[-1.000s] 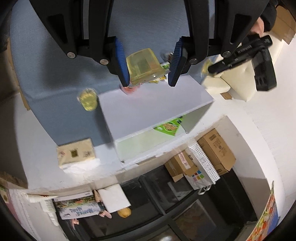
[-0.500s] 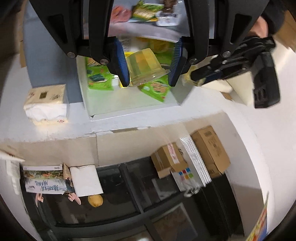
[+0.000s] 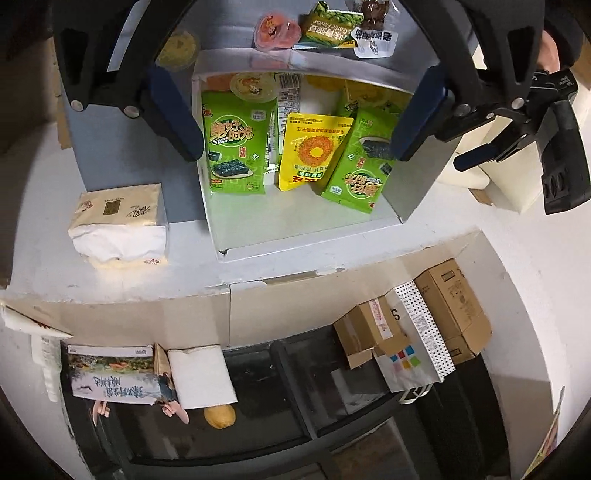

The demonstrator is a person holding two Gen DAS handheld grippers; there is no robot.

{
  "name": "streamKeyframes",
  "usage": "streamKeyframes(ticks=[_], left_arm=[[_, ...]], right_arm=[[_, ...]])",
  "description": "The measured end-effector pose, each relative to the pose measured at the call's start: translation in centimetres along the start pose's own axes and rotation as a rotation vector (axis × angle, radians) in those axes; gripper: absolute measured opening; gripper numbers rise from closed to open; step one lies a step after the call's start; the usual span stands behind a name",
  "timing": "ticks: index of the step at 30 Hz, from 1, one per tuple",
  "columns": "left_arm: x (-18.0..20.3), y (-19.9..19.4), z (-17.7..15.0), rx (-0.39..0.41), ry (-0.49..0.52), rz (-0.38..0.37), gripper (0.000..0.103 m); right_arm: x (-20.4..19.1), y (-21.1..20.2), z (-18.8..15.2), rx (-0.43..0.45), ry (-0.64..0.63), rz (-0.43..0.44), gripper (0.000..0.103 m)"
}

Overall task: Organize snacks
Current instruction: 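Carry both jelly cups into the white box and open both tools, then grasp the brown jerky packet with the left tool while the right grasps the pink jelly cup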

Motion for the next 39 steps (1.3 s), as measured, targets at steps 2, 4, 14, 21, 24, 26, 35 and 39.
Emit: streamKeyframes(ticks=[2,4,14,21,24,26,35,39], left_arm=[[0.3,-0.7,-0.1,0.001,0.001,-0.008,0.103],[0.7,-1.9,-0.5,0.011,-0.009,-0.017,0.103],[2.9,-9.5,-8.5,0.017,-0.135,-0.090,0.103],[2.8,-11.0,-12.3,-0.015,-0.180,-0.070,0.103],[2.4,-10.8,-12.6,-0.023,-0.197,-0.067,0.103],[2.4,-10.6,-12.9,-0.030,-0.189,-0.062,0.103],[3.3,-9.1,-14.2,-0.084,-0.178,-0.084,0.103],[4.2,-7.7,-15.1,-0.136,-0.175,-0.094,0.103]], right_arm=[[-0.2,-0.8,0.3,0.021,-0.009,0.000,0.103],[-0.6,-1.7,0.4,0.030,-0.011,0.017,0.103],[0.6,-7.3,-8.2,0.003,0.134,0.027,0.103],[1.1,-3.7,-12.5,-0.109,0.143,-0.026,0.103],[0.9,-1.3,-12.6,-0.131,0.125,-0.032,0.101],[1.0,0.3,-12.8,-0.157,0.141,-0.030,0.095],[1.6,2.4,-14.1,-0.213,0.111,-0.073,0.049],[1.5,1.1,-13.8,-0.179,0.113,-0.062,0.037]])
Point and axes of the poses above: each gripper's, at about its wrist camera, not at the fingertips, and y roughly the way its jaws point, x to its right, z to its top, the point moved 7 cm from there along y, roughly the way its jaws point, and after that the axes turned 14 degrees about x, right-handed, at the moved point
